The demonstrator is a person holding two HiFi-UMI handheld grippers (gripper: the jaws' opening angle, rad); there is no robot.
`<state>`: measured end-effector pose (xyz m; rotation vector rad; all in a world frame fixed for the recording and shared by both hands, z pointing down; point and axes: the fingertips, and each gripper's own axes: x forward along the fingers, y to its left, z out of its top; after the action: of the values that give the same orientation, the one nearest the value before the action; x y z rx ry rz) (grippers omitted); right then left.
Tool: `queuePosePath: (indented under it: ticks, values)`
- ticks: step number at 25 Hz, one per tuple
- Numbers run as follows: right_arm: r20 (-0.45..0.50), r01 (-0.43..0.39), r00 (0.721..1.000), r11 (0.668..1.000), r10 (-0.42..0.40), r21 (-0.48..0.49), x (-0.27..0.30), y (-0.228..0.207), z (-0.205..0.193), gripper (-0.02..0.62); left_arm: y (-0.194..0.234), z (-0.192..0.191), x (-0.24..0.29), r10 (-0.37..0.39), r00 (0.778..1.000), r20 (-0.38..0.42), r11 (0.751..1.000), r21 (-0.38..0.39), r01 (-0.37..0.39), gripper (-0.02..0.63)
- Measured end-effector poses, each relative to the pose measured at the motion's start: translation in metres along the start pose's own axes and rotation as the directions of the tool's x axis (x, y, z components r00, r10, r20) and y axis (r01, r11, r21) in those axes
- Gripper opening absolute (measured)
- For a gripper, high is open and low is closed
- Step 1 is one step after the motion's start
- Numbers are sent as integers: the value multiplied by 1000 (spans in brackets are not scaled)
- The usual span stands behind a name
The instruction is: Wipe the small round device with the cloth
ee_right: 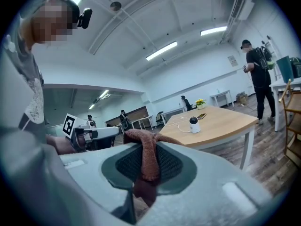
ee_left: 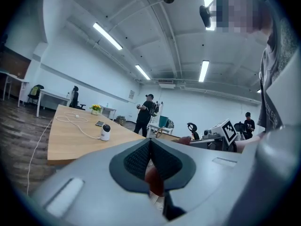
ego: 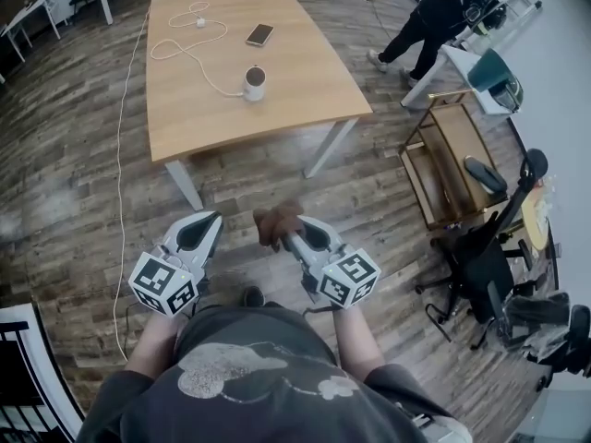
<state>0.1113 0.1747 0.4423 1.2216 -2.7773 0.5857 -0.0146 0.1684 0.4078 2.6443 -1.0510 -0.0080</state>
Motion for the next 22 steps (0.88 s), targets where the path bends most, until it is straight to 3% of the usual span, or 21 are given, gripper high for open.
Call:
queuePosePath:
  ticks: [12, 22]
  values:
    - [-7, 54, 999, 999, -54, 6, 4, 70, -18, 54, 10, -7, -67, -14, 1000, 1, 1000, -9, 14, 18]
    - [-49, 104, 993, 995, -104, 4, -18, 90, -44, 52, -4, -21, -86, -58, 998, -11, 998, -17, 58, 18]
